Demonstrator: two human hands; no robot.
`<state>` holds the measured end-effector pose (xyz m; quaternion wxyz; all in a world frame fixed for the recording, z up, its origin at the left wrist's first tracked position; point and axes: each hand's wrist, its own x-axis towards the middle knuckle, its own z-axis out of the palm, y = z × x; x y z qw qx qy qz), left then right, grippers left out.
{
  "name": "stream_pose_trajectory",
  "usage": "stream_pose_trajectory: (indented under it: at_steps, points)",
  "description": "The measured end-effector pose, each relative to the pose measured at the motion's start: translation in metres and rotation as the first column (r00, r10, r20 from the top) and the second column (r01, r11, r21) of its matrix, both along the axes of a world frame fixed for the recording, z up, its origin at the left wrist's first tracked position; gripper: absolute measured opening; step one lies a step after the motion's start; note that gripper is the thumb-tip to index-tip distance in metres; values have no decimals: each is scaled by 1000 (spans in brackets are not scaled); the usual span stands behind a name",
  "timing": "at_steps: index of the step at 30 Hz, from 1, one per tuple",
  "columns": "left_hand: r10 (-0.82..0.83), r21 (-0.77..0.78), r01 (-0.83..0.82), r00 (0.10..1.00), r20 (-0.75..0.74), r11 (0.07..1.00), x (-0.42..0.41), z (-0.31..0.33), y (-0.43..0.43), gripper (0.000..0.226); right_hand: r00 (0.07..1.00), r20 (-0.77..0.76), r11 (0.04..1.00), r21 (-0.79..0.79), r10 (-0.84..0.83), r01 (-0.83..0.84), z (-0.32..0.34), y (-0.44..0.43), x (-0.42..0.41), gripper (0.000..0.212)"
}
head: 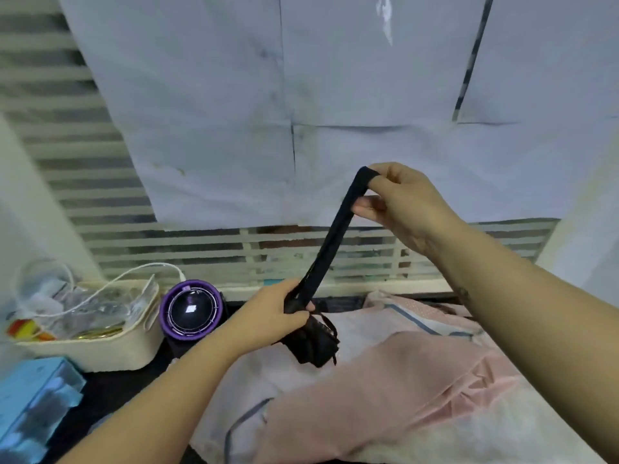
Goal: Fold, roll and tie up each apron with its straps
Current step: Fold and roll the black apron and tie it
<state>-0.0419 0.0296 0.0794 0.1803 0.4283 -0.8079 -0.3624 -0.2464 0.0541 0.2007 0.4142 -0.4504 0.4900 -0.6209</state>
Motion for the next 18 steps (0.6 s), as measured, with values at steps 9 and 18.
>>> stream_pose_trajectory:
  at_steps: [9, 18]
  points:
    - [207, -66, -254, 891, -404, 965, 22, 134, -11, 19, 983, -164, 944, -303, 88, -135, 117, -22, 79, 19]
    - [213, -55, -351, 677, -704, 935, 76, 270, -12, 12, 749, -644, 888, -423, -154, -181, 203, -45, 132, 33]
